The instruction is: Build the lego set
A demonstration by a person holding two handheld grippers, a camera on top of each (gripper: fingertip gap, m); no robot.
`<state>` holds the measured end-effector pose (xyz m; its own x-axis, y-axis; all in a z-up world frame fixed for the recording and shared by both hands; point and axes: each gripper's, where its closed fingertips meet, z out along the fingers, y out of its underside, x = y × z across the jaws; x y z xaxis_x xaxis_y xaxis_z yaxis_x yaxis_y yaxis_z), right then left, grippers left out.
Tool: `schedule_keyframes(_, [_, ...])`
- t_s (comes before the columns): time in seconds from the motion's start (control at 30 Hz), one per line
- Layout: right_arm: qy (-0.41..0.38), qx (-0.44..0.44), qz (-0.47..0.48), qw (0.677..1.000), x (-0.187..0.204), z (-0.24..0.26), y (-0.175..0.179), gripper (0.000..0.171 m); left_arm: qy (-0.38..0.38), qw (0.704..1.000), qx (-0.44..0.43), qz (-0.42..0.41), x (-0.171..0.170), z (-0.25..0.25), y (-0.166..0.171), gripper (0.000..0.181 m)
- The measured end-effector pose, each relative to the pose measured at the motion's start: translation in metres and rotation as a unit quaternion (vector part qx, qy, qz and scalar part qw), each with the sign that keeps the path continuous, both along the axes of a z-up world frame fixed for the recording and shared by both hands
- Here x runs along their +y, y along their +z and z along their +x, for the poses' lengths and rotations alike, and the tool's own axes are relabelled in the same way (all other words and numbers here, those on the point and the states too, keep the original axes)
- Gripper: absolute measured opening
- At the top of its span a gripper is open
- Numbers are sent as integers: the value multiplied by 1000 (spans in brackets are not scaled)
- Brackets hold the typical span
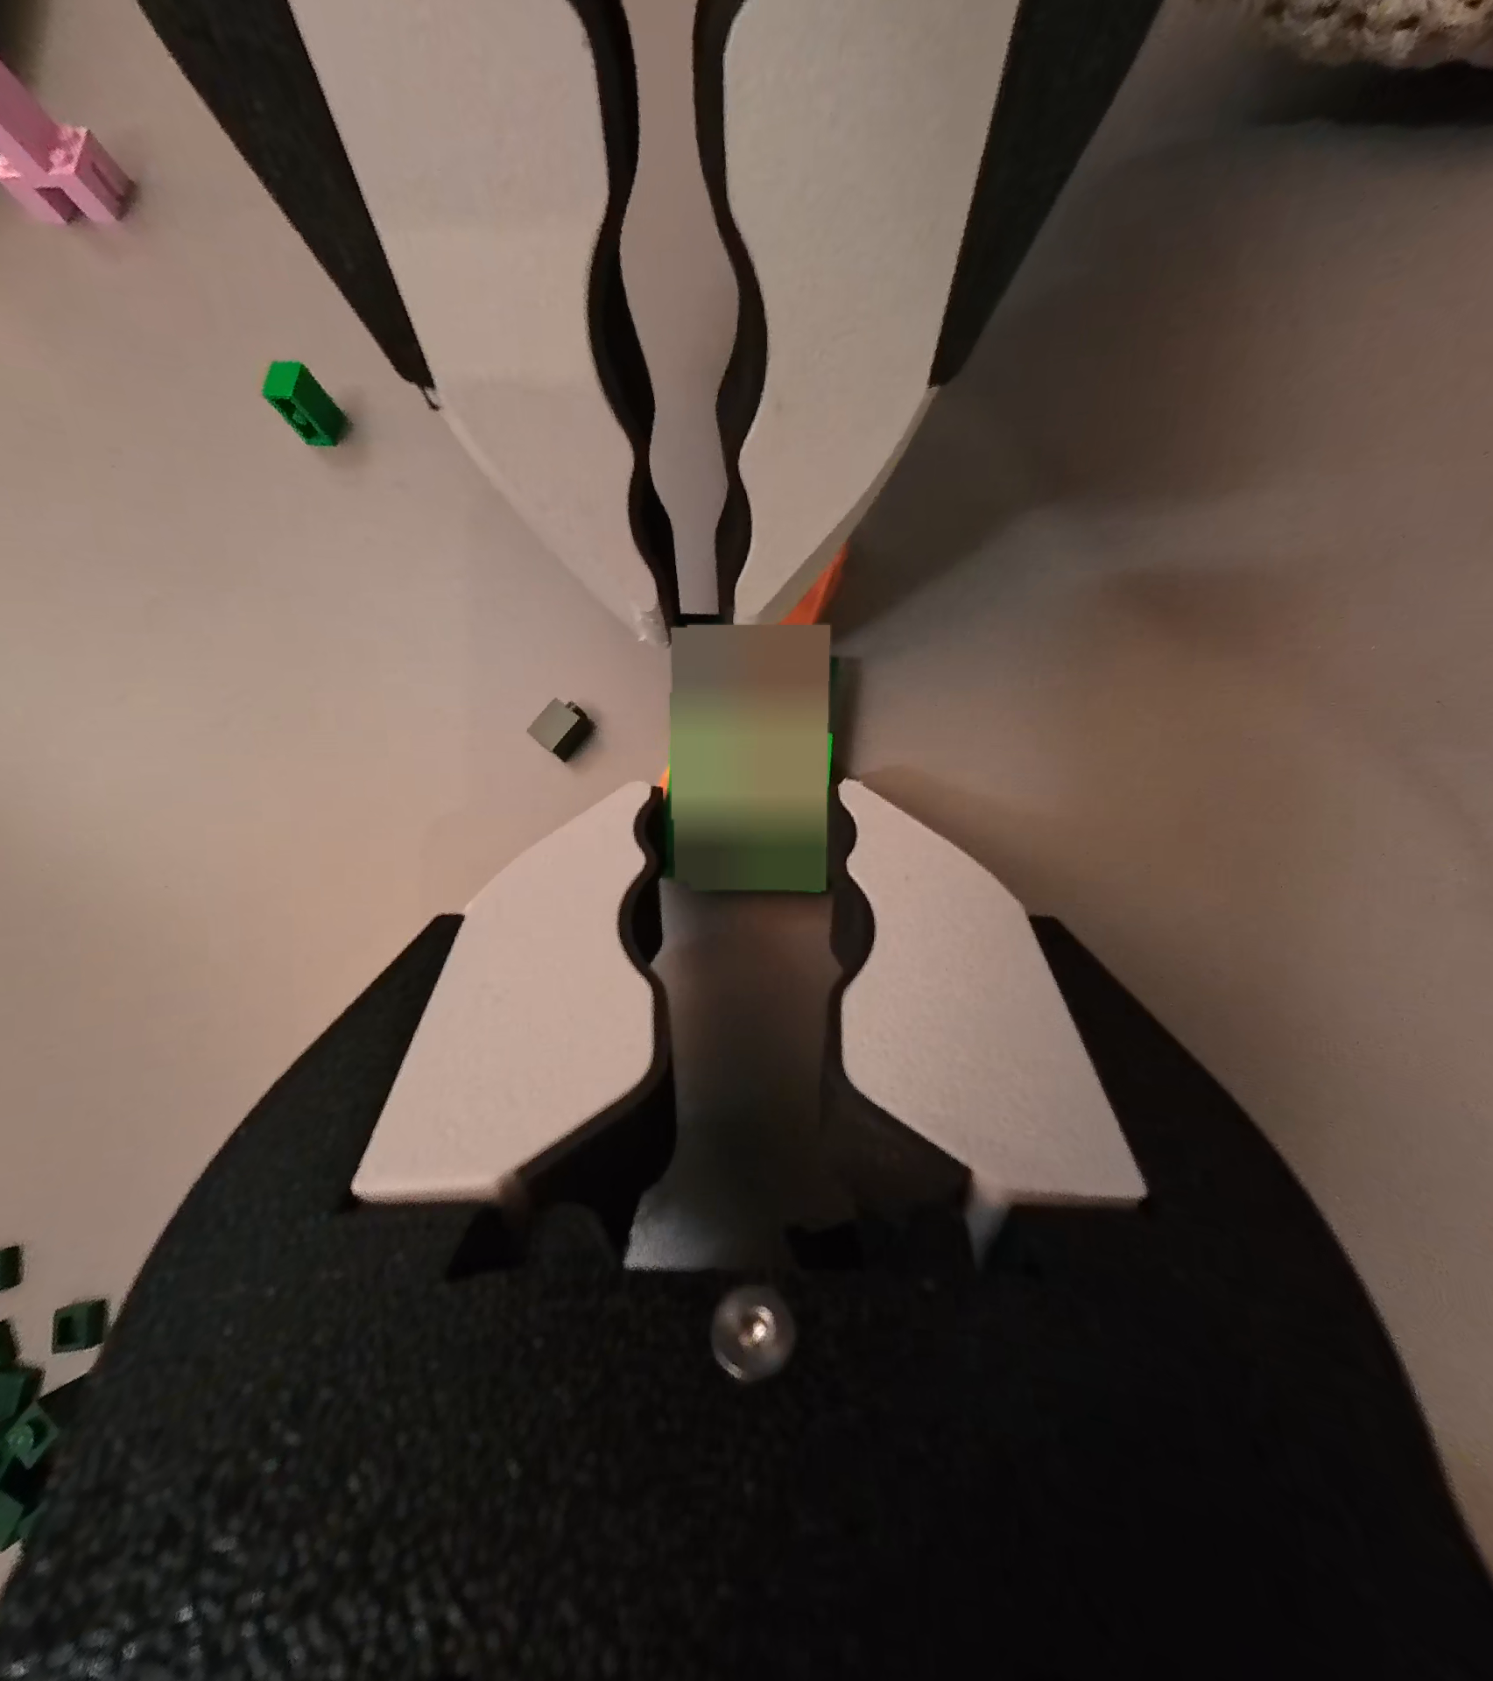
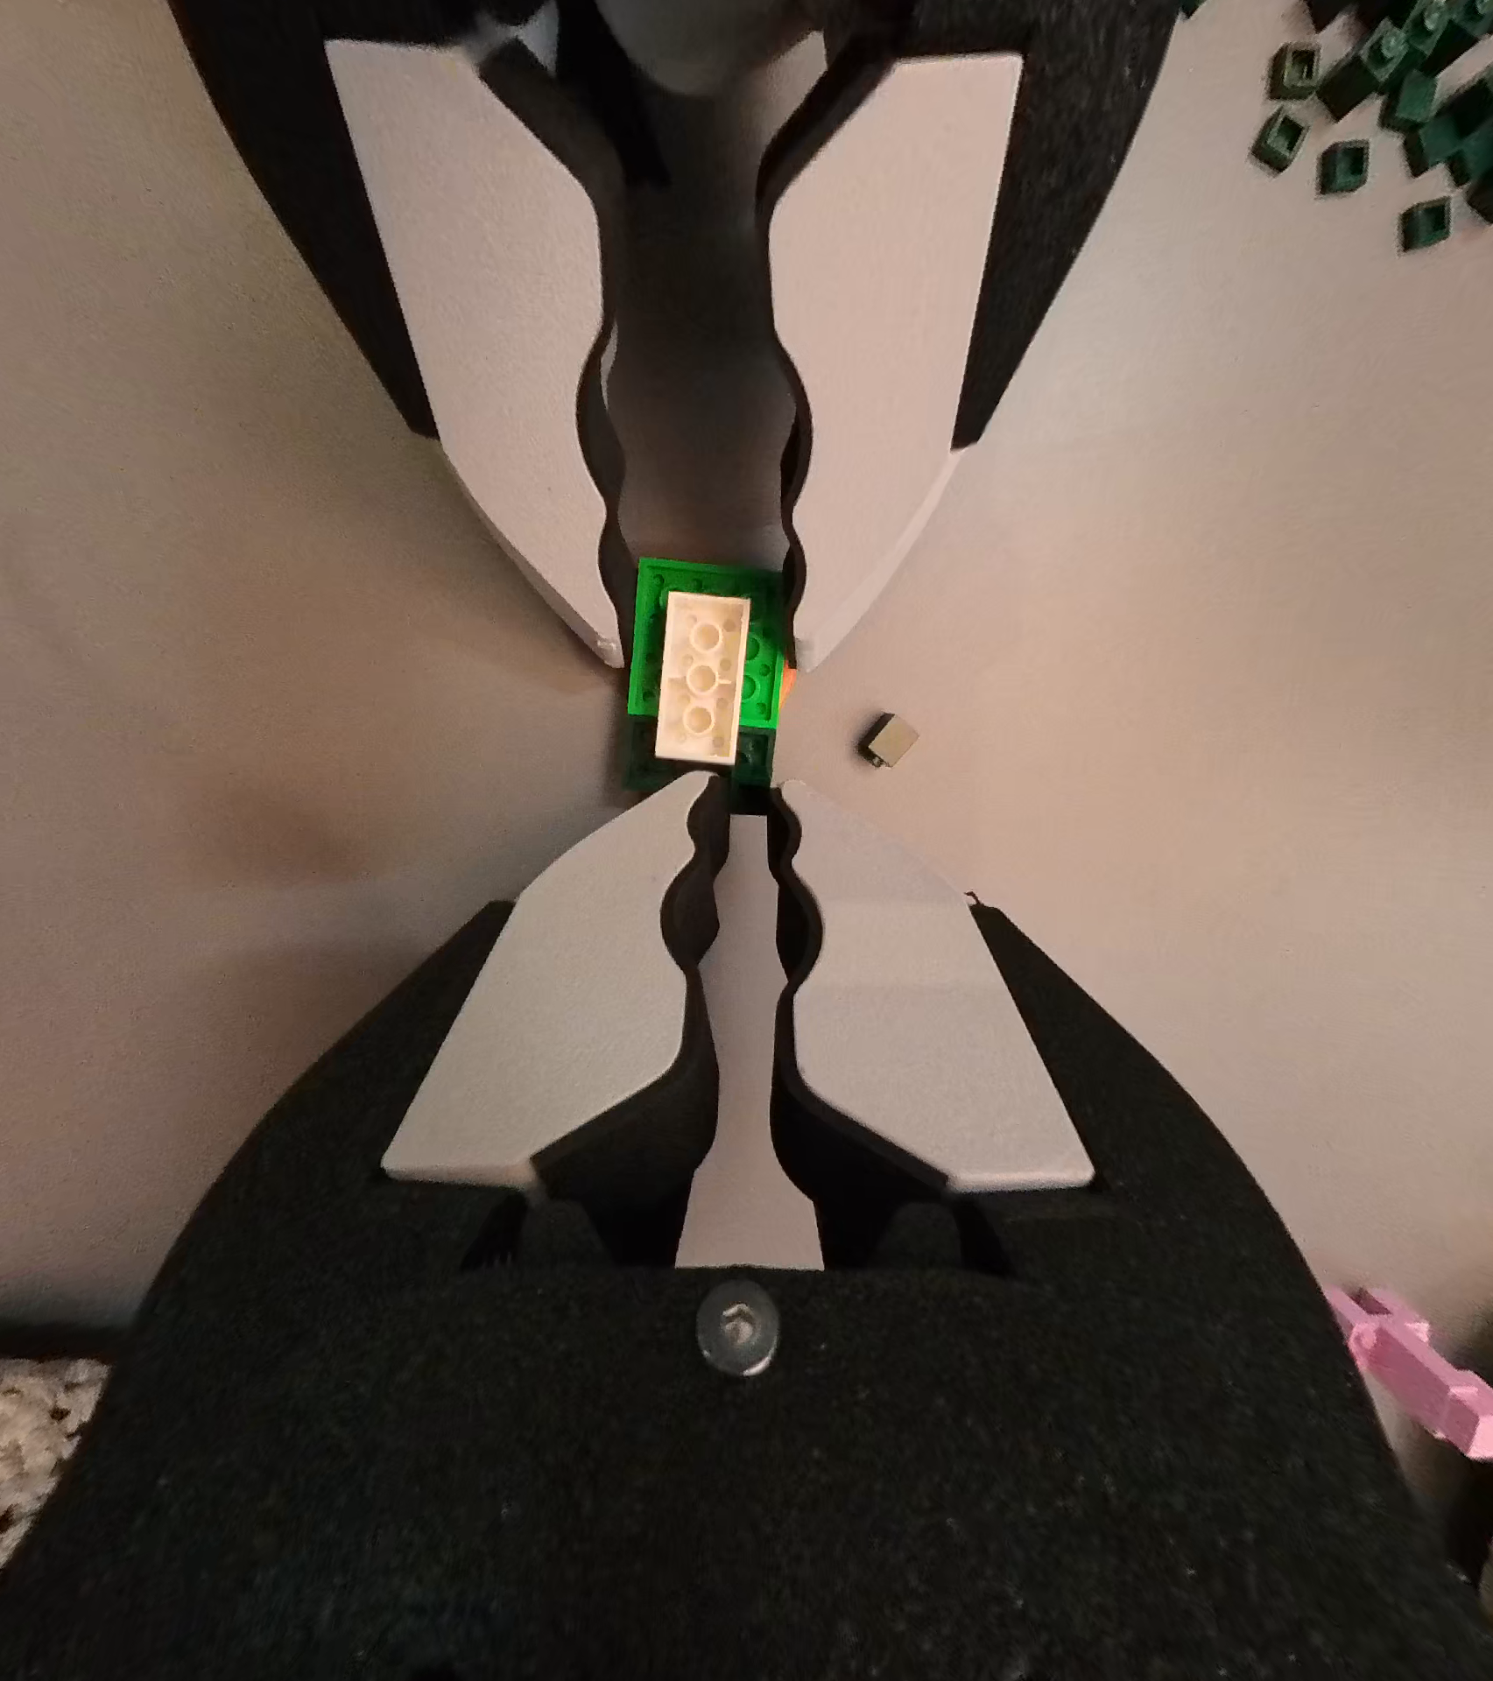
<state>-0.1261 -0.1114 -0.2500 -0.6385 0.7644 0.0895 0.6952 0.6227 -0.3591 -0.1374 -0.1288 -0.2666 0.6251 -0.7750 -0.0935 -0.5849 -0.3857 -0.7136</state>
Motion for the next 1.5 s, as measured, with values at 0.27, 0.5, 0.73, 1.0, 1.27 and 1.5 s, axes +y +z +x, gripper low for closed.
schedule_keyframes(0.27, [5, -37, 14, 999, -1, 2, -1, 8, -3, 1000, -7, 0, -2, 2, 2, 33])
schedule_keyframes(0.5, [5, -55, 8, 998, -1, 2, -1, 8, -2, 1000, -24, -5, -2, 3, 2, 33])
schedule_keyframes(0.73, [-3, -43, -12, 999, -1, 2, 0, 8, -2, 1000, -25, -8, -2, 3, 1, 33])
schedule_keyframes(1.0, [-7, -15, -28, 999, -4, 2, 1, 8, -2, 1000, -17, -5, -2, 2, 0, 33])
schedule_keyframes(1.27, [-19, -2, -33, 999, -1, 1, 0, 8, -1, 1000, -14, -4, -1, 1, 1, 33])
schedule_keyframes(1.5, [-17, 11, -34, 999, -2, -1, 0, 8, -1, 1000, -14, -4, -1, 1, 1, 33])
